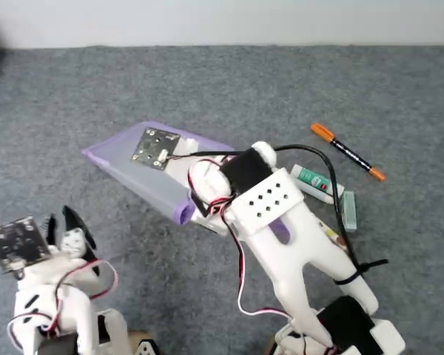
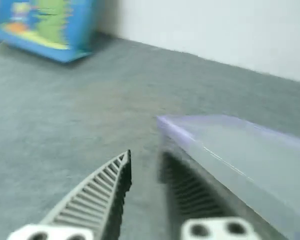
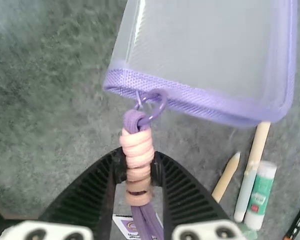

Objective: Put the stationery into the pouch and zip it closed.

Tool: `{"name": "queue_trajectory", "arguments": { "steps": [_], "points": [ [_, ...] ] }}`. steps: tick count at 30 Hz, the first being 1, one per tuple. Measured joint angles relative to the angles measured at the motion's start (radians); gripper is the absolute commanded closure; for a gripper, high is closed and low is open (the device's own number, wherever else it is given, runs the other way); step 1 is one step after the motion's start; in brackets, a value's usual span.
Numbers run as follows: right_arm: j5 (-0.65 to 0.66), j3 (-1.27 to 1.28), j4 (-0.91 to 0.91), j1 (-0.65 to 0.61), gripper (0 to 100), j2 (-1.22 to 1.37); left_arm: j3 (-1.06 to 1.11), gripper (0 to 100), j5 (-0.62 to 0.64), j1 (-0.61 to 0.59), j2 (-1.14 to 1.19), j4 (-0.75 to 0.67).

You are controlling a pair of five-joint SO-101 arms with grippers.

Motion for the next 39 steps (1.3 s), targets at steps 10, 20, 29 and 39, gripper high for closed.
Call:
{"name": "queue_trajectory", "arguments": {
  "steps": [10,20,29,39],
  "points": [
    [-0.051,-0.006,-0.092,-0.008,98.9,0.002,-0.040,99,-0.002,0.094,0.002,0.072],
    [-0.121,-0.319,-0.029,-0.008,98.9,0.221,-0.307,98,0.002,0.238,0.414,0.196],
    [-0.150,-0.477,0.029,-0.008,98.9,0.311,-0.446,76,0.074,0.330,0.638,0.236],
    [-0.150,-0.483,0.029,-0.008,98.9,0.301,-0.359,74,0.157,0.338,0.652,0.072]
  ]
}}
